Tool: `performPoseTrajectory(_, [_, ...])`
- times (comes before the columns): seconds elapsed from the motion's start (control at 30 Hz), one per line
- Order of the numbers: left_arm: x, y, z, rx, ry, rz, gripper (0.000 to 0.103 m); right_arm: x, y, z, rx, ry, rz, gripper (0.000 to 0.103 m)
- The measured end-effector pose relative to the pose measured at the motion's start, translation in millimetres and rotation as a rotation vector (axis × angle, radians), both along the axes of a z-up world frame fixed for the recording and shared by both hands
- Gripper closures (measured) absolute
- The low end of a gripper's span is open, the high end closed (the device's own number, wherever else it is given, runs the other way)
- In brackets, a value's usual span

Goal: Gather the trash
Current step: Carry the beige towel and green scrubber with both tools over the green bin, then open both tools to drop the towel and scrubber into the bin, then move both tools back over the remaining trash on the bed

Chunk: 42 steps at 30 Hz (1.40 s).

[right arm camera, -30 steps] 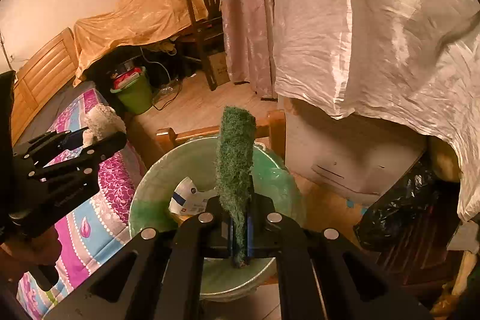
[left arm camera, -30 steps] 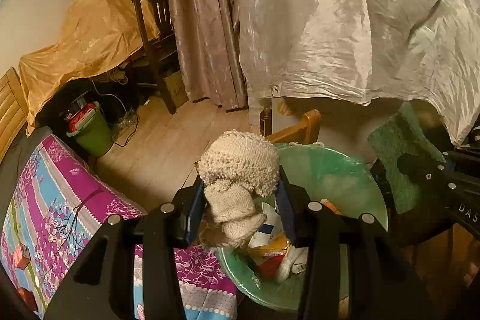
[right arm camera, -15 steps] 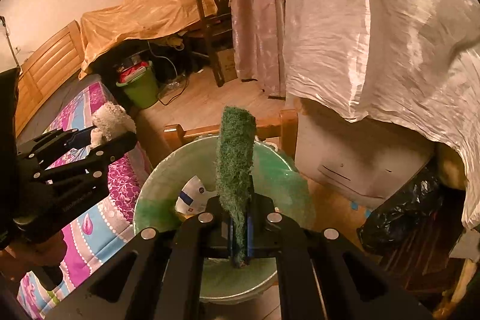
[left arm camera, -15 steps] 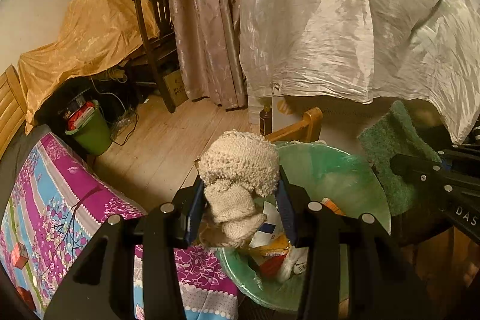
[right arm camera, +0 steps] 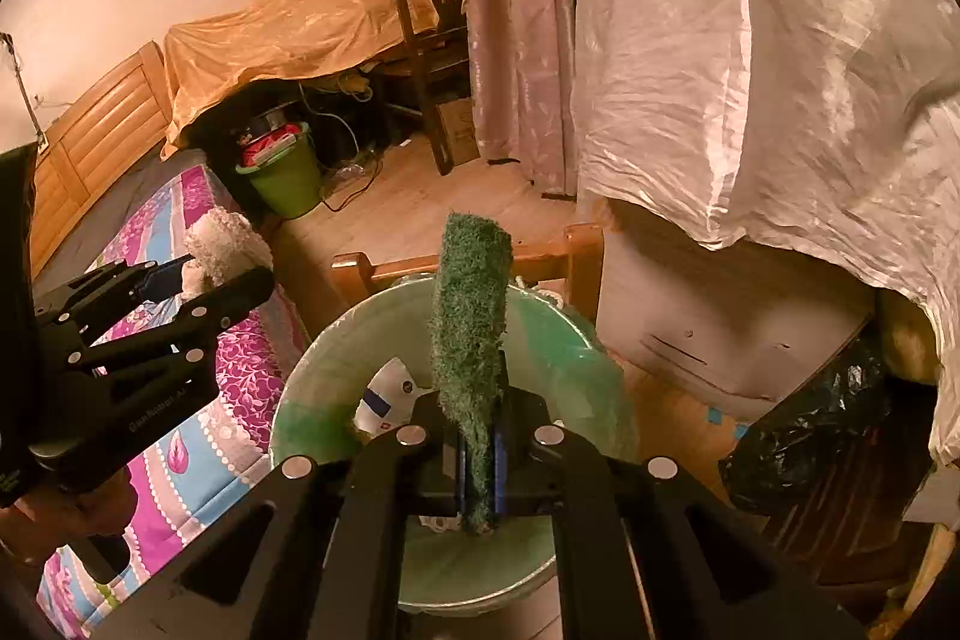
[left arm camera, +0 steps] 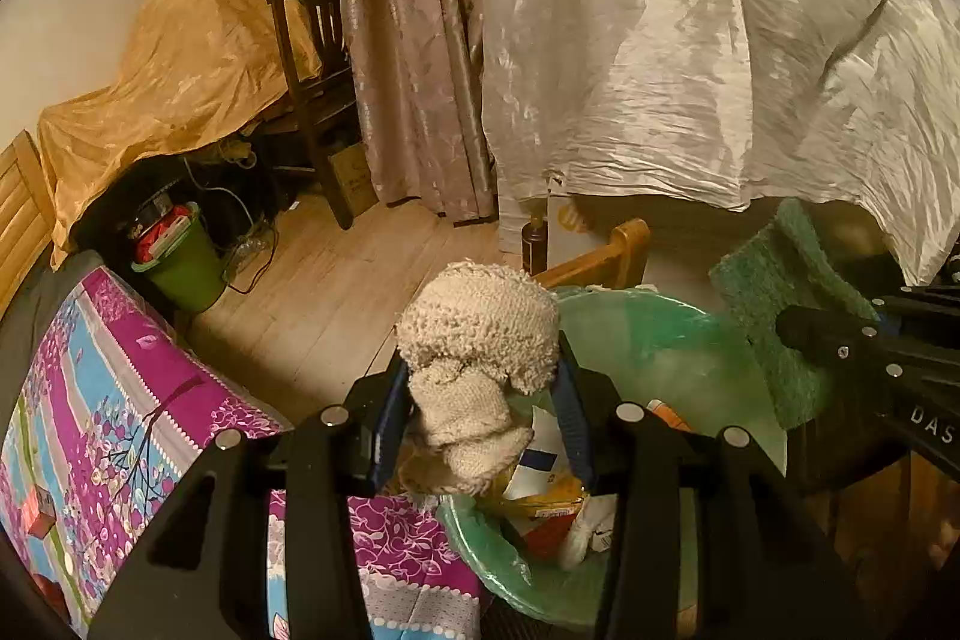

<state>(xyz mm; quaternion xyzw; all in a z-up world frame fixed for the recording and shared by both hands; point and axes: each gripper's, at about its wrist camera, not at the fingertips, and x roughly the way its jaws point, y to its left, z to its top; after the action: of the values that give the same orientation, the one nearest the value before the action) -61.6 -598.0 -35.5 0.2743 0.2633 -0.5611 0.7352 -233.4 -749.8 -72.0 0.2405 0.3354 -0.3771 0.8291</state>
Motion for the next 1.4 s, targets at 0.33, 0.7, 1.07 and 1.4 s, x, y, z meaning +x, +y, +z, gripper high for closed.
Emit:
performPoseTrajectory(0.33, [-4, -2, 5, -0.019, 0.034, -0.045, 0.057, -6, -2, 4, -0.031, -0.019, -0.003, 0.069])
performPoseTrajectory(0.7, [-17, 0, -2, -0.01, 0.004, -0.099, 0.023, -10, -4, 0, -0.026, -0.021, -0.013, 0.067])
performPoseTrajectory(1.07, [-12, 7, 4, -0.033, -0.014, -0.069, 0.023, -12, -3, 2, -0.041, -0.023, -0.035, 0.067])
performPoseTrajectory(1.4, [25, 85, 10, -0.123, -0.116, 0.129, 0.023, -7, 40, 29, -0.268, -0.165, -0.121, 0.064])
